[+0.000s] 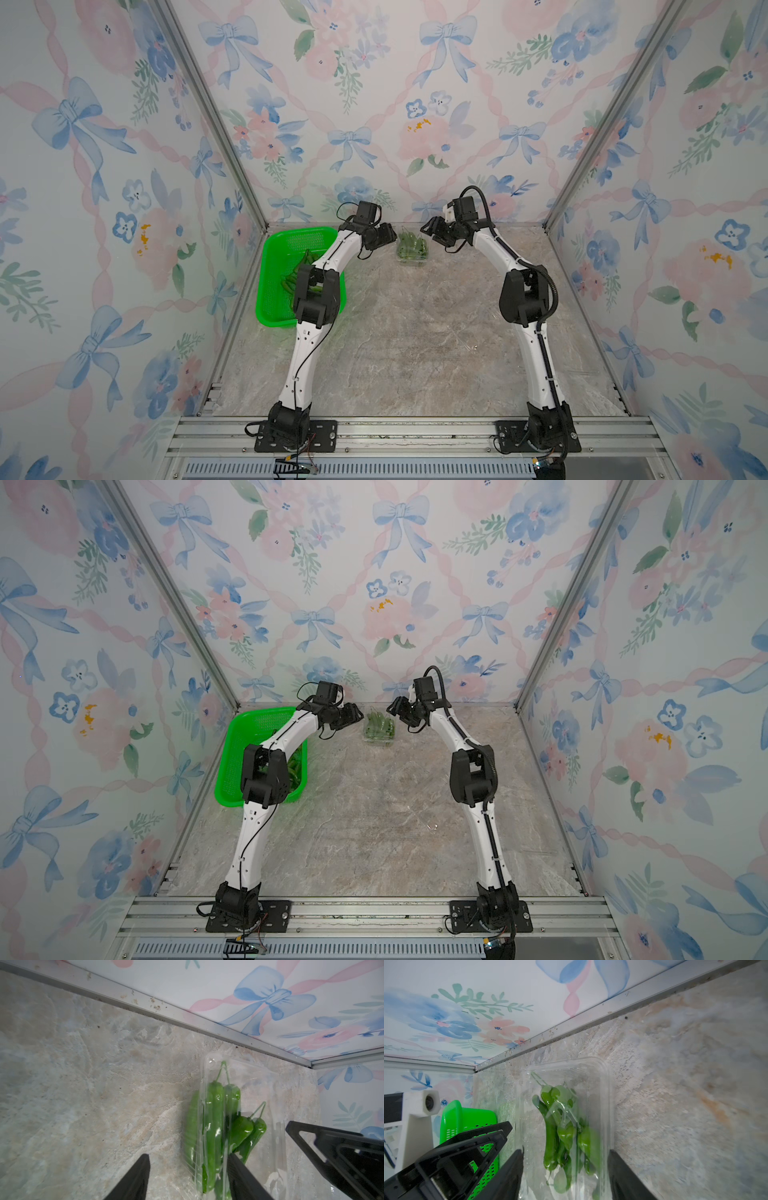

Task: Take small green peppers out of containers
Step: Move the packing box to the center of the board.

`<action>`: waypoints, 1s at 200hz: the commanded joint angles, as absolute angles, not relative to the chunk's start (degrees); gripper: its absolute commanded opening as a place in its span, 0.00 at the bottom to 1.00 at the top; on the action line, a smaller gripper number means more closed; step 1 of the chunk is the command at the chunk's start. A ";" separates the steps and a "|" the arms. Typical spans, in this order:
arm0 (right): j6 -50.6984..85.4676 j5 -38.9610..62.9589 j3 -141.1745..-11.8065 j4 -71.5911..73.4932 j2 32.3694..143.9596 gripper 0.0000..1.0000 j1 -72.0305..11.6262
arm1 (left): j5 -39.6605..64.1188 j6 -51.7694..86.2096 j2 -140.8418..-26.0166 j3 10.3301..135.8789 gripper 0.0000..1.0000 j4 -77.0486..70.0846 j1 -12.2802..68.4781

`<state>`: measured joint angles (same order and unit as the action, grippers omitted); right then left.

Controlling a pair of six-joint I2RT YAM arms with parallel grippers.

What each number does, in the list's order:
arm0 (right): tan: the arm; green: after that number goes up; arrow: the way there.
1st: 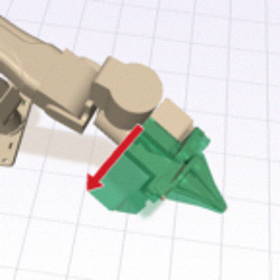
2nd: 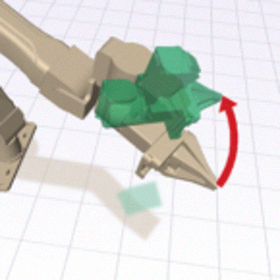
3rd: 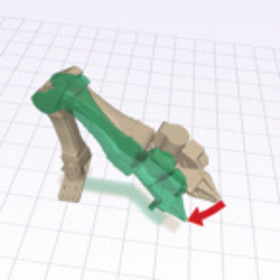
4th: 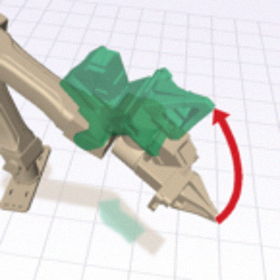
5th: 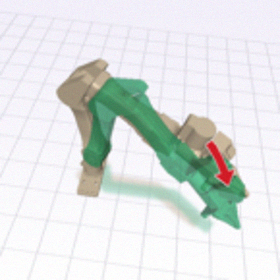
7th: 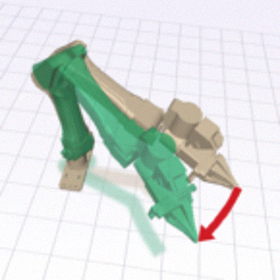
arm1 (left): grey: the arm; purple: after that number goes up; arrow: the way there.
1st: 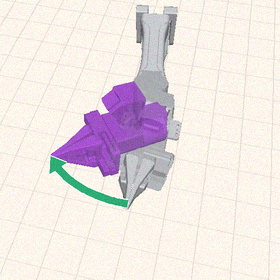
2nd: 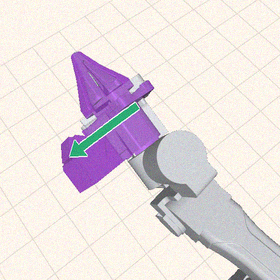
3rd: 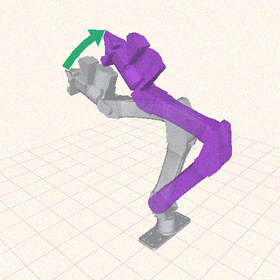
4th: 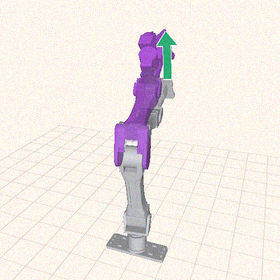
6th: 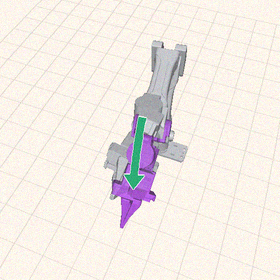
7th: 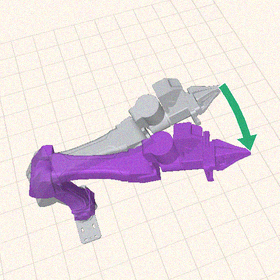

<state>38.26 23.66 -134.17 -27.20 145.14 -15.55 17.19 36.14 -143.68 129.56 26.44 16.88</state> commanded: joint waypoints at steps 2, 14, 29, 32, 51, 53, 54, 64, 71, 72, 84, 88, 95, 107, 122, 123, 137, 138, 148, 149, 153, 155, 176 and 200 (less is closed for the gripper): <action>40.15 24.06 -135.29 -25.45 145.65 0.65 -15.92 | 19.15 37.17 -145.65 131.20 0.63 24.56 17.16; 39.67 23.39 -134.36 -24.95 145.56 0.65 -15.86 | 19.32 37.37 -146.14 131.52 0.64 24.19 17.16; 39.86 23.92 -133.81 -24.23 146.08 0.66 -15.57 | 19.84 37.44 -147.09 132.38 0.64 23.91 17.26; 39.92 24.08 -134.04 -24.24 146.36 0.66 -15.51 | 19.94 37.52 -147.33 132.63 0.64 23.85 17.31; 40.51 25.47 -135.34 -24.72 148.35 0.66 -15.45 | 20.77 37.85 -149.29 134.34 0.65 23.66 17.58; 40.52 25.53 -135.42 -24.66 148.51 0.66 -15.46 | 20.82 37.92 -149.47 134.55 0.65 23.65 17.58; 40.52 25.60 -135.47 -24.63 148.57 0.66 -15.47 | 20.87 37.90 -149.57 134.64 0.65 23.69 17.62; 40.65 25.84 -135.48 -24.57 149.13 0.66 -15.71 | 21.26 37.89 -150.62 135.44 0.65 23.57 17.88; 40.65 25.84 -135.58 -24.64 149.48 0.66 -15.88 | 21.13 37.89 -151.02 135.82 0.65 23.55 17.97; 40.63 25.84 -135.55 -24.67 149.49 0.65 -15.90 | 21.07 37.84 -151.05 135.85 0.65 23.55 18.08; 40.22 25.64 -136.00 -24.83 150.06 0.65 -16.32 | 19.69 37.60 -151.09 135.79 0.65 23.56 18.54; 39.88 25.31 -136.21 -25.13 150.18 0.65 -16.49 | 19.13 37.54 -151.08 135.79 0.65 23.60 18.74; 39.34 24.99 -136.97 -25.75 150.69 0.65 -16.74 | 18.69 37.60 -151.19 135.87 0.65 23.47 18.94; 39.38 25.53 -137.75 -26.12 151.46 0.64 -16.96 | 18.55 37.73 -151.10 135.90 0.65 23.54 19.02; 39.63 25.95 -137.72 -26.16 151.78 0.62 -17.30 | 18.55 37.62 -150.37 134.62 0.62 23.49 19.07; 39.68 26.03 -137.68 -26.09 151.79 0.62 -17.35 | 18.50 37.62 -150.29 134.46 0.62 23.52 19.07; 39.95 27.05 -137.30 -25.62 151.93 0.60 -17.69 | 18.04 37.02 -148.64 131.89 0.59 23.54 19.03; 39.92 27.15 -137.25 -25.55 151.95 0.60 -17.76 | 17.99 36.97 -148.50 131.69 0.59 23.51 19.01; 40.18 27.62 -136.74 -25.30 151.87 0.58 -18.08 | 17.63 36.70 -147.00 129.37 0.58 23.47 18.98; 40.22 27.65 -136.66 -25.22 151.83 0.58 -18.09 | 17.60 36.68 -146.85 129.11 0.58 23.47 18.94; 40.31 27.89 -136.42 -25.09 151.72 0.58 -18.22 | 17.50 36.62 -146.16 128.14 0.57 23.47 18.97; 40.33 28.04 -136.28 -24.95 151.66 0.57 -18.33 | 17.38 36.53 -145.90 127.57 0.57 23.47 18.98; 40.53 30.03 -135.19 -24.78 151.12 0.56 -19.05 | 16.57 35.98 -141.99 121.74 0.56 23.41 18.98; 39.53 31.38 -134.65 -26.72 150.49 0.55 -20.24 | 15.24 35.70 -136.40 114.01 0.53 22.83 18.99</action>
<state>40.05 28.05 -135.61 -24.80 150.69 -18.04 17.82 37.50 -141.32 120.66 20.21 19.05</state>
